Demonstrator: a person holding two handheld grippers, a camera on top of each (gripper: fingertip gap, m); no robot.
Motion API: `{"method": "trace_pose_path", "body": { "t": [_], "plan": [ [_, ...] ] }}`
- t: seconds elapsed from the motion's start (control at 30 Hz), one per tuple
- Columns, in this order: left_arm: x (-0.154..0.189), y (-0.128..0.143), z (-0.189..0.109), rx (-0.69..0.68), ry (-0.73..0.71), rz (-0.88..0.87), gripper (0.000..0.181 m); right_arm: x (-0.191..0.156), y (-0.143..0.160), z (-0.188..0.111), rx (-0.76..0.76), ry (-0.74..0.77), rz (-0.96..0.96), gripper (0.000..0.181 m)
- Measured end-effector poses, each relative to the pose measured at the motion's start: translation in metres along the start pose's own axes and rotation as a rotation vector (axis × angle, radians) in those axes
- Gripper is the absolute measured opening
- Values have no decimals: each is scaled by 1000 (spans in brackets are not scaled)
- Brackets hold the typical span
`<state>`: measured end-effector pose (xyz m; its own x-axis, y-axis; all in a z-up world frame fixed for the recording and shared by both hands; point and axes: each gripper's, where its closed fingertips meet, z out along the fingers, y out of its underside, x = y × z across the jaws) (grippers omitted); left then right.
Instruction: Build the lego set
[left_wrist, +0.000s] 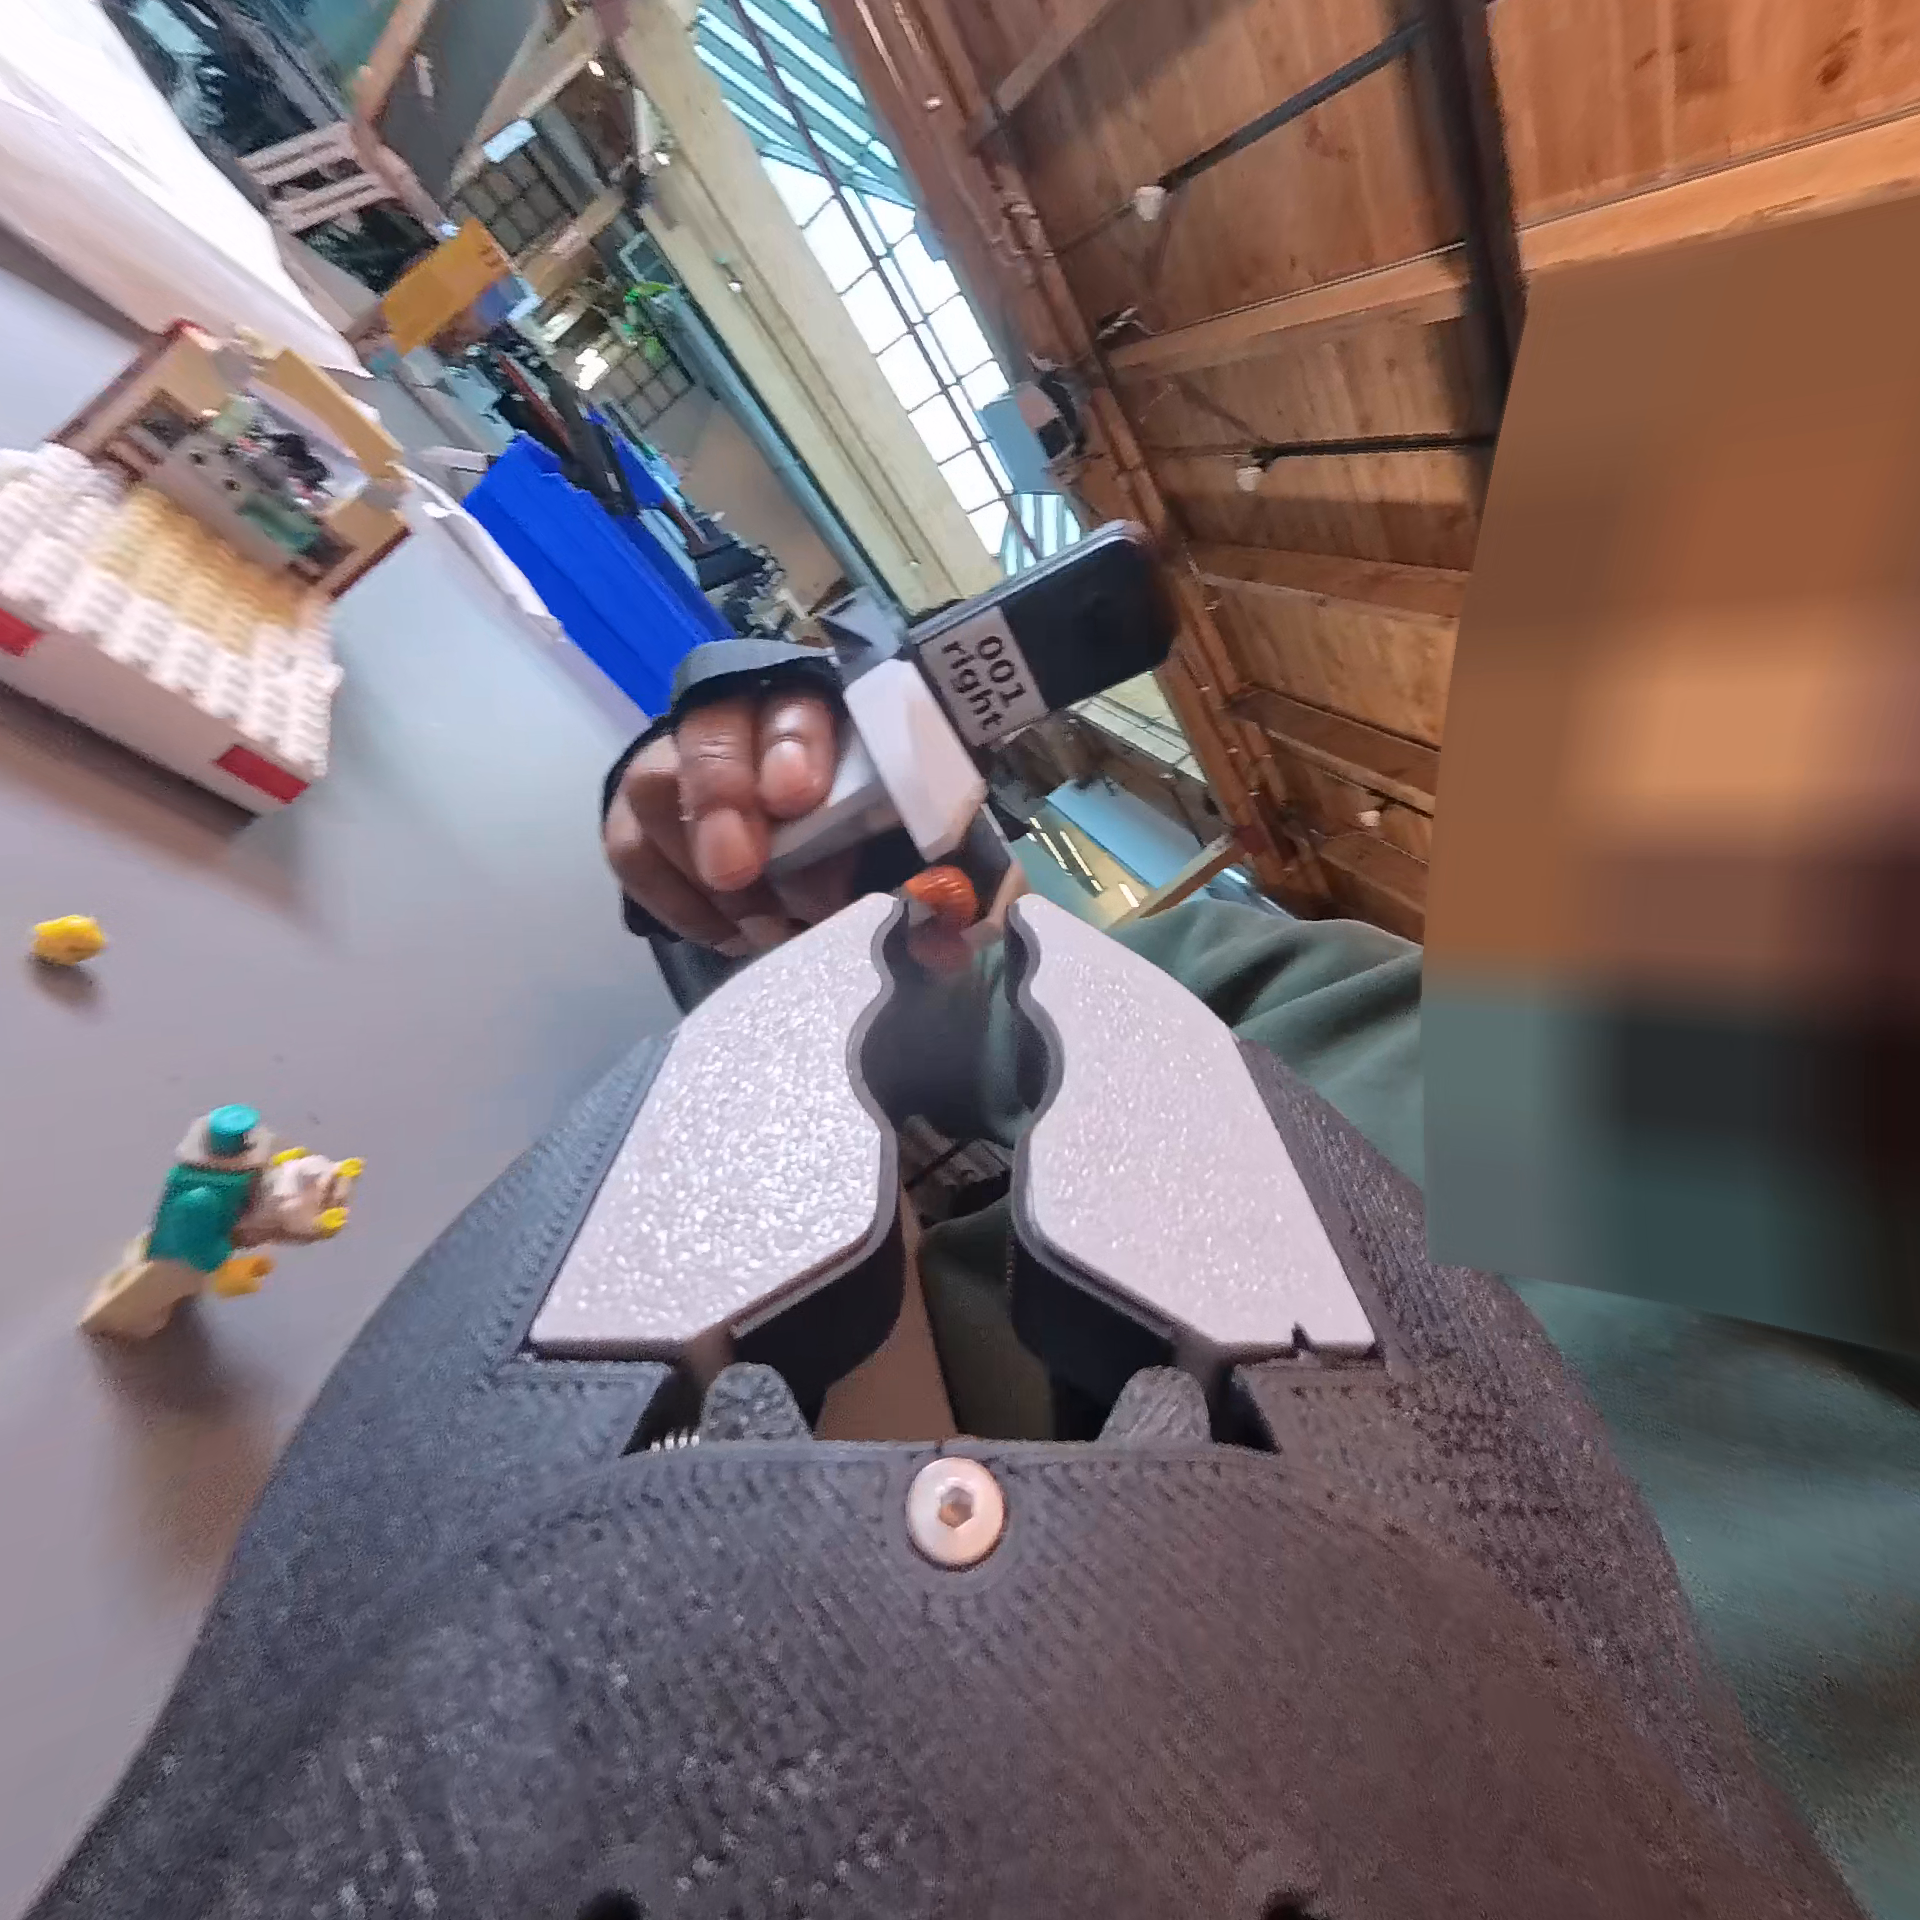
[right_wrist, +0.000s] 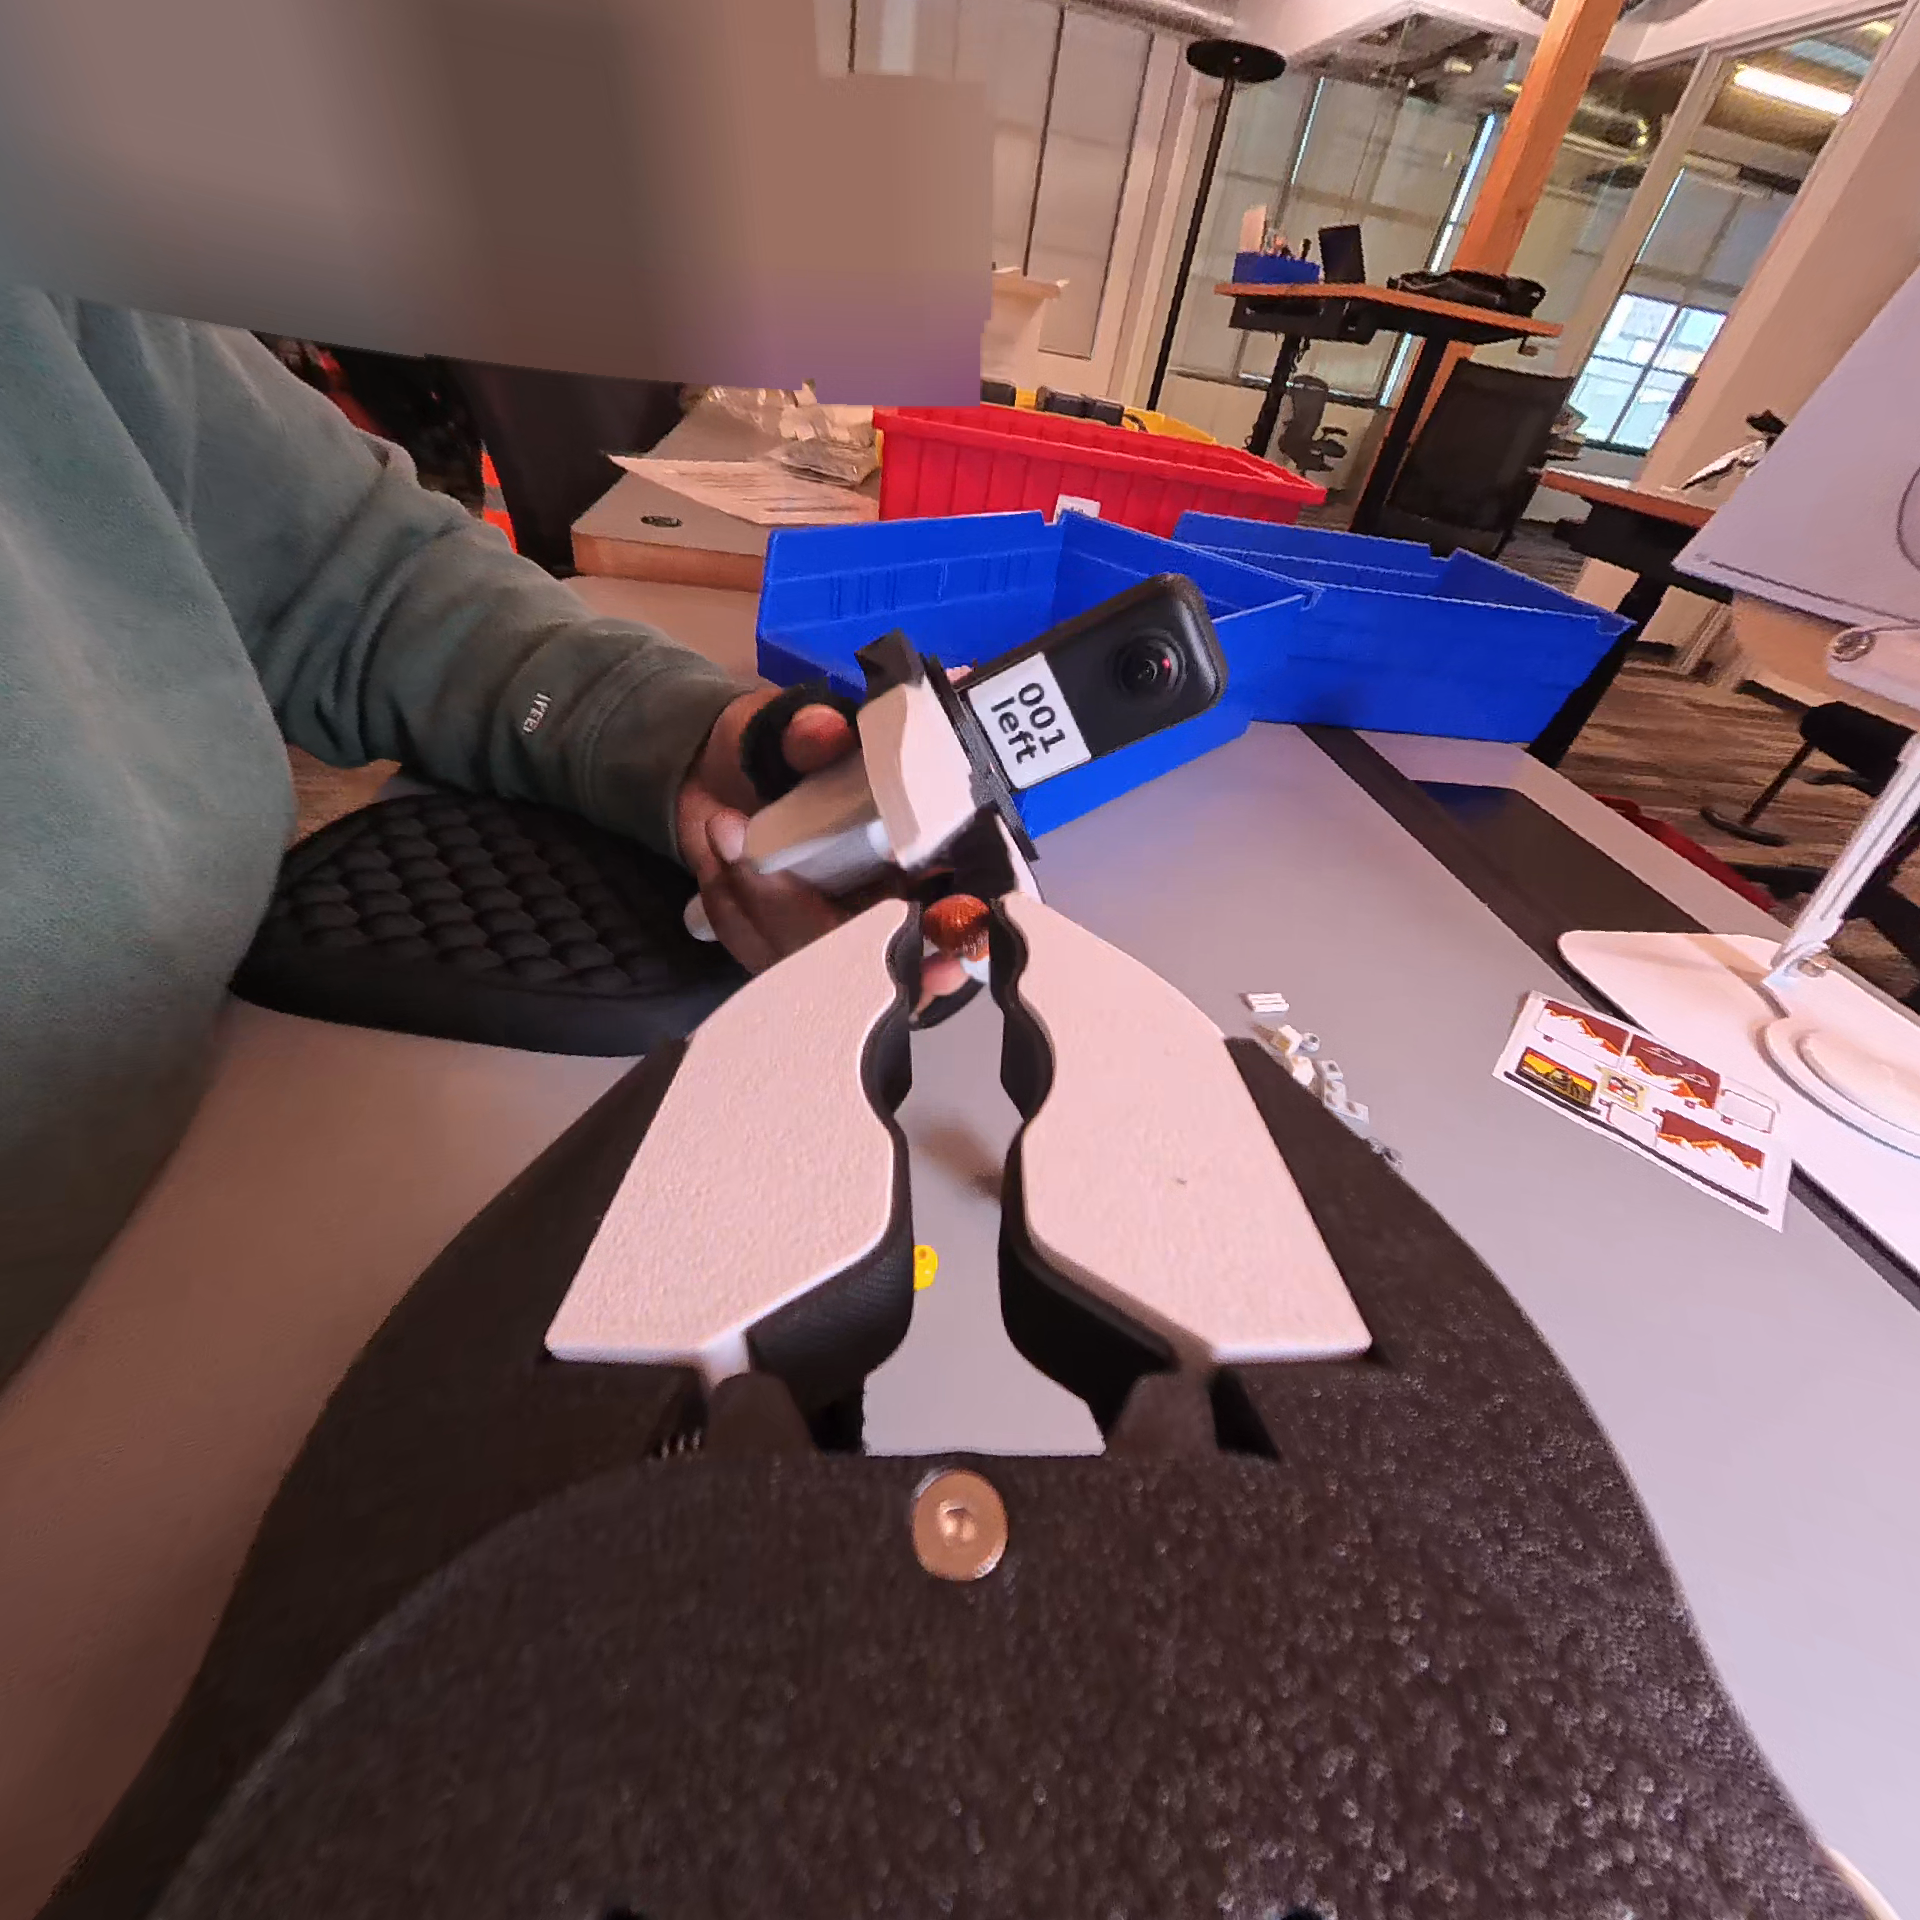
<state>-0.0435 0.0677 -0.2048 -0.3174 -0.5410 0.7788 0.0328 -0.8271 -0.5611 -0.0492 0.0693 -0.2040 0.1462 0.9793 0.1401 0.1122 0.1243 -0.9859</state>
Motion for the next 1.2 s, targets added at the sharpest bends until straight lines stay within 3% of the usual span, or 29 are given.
{"method": "trace_pose_path", "body": {
  "t": [0.27, 0.57, 1.2],
  "plan": [
    [-5, 3, 1, -5, -52, 27, 3, 1, 7, 1, -60, 33, -83, 11],
    [-20, 0, -2, -3, -213, 132, 3, 13, 20, 1, -179, 126, -159, 16],
    [-24, 16, 2, -137, -270, 258, 3, 0, 32, -3, -257, 1, -106, 13]
  ]
}}
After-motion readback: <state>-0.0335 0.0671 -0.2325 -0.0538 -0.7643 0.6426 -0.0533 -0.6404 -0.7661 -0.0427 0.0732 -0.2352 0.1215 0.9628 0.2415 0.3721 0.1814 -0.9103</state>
